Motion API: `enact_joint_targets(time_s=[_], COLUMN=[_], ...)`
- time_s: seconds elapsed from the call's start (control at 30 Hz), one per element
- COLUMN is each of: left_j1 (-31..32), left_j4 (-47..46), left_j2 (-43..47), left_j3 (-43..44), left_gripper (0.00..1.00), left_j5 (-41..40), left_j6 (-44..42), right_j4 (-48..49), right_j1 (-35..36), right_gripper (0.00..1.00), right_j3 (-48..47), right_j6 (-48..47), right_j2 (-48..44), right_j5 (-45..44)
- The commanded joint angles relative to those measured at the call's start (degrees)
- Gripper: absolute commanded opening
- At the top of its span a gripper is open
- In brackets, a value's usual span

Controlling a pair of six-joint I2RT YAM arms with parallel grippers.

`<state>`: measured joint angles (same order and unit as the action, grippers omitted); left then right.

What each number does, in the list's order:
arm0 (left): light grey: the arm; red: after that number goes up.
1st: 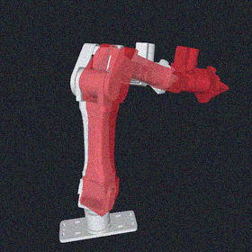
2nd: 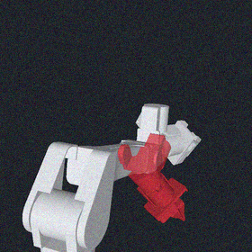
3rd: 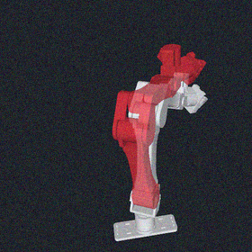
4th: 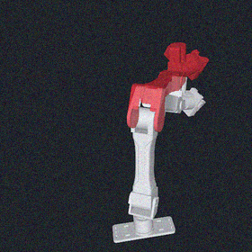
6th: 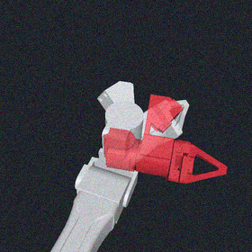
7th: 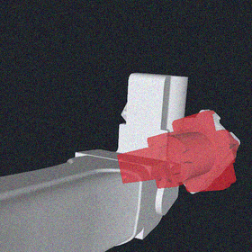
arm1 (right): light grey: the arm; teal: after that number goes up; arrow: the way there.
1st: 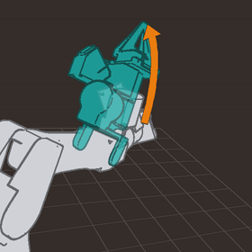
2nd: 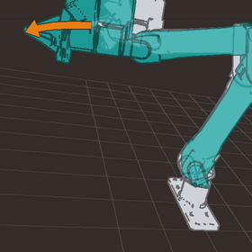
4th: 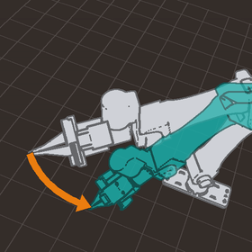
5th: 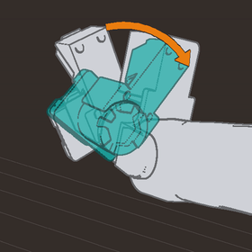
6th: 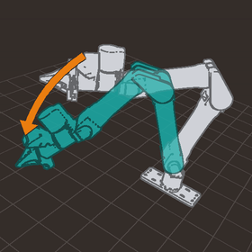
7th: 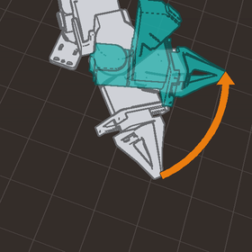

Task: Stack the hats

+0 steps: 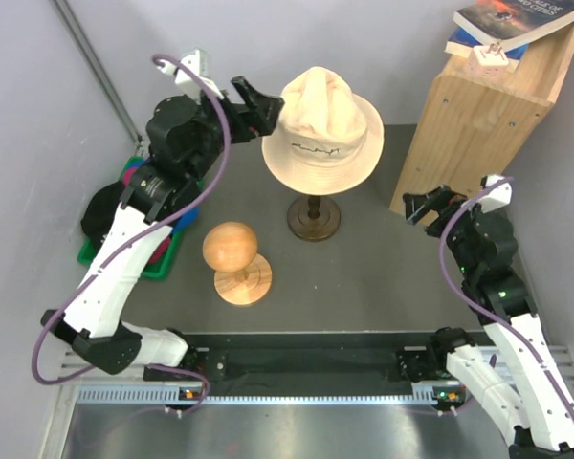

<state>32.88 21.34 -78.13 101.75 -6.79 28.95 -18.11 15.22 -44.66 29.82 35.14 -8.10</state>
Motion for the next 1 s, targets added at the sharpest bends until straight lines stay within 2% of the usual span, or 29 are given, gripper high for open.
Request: enact_joint_targets(time_s=[0.0,0.13,0.23,0.5,0.73,0.83,0.97], left_j1=[-3.3,-3.3,-3.4,-5.0,-6.3,-6.5,-6.7], left_j4=[-4.7,-6.0,-6.3,-6.7,-7.0,-7.7,-7.8], left_j2=[2.4,1.4,1.0,4.1,4.4,3.9,3.4], left_j3=[-4.6,-6.0,-6.7,-11.7,-13.1,-13.2,-13.0], left_gripper=[0.91,0.91,0.91,0.9,0.91,0.91,0.91], left_j5=[5.0,8.5,9.6,8.1,9.2,10.3,10.7], left_j6=[3.6,4.7,5.7,7.4,8.1,8.4,8.5], right_j4=[13.3,21.5,31.1,39.8,47.1,49.1,51.2], right_j1=[0.4,0.4,0.5,0.5,0.4,0.4,0.5], right_gripper=[1.0,1.0,0.99,0.97,0.89,0.83,0.69], right_j3=[-3.4,-3.7,-3.9,-6.7,-6.5,-6.2,-5.8], right_j6=[7.2,11.8,16.0,19.4,23.8,24.4,25.4], right_j2=[2.7,8.4,12.2,21.4,25.9,27.1,27.8], right_j5=[7.1,11.8,14.8,17.2,20.5,21.4,22.1])
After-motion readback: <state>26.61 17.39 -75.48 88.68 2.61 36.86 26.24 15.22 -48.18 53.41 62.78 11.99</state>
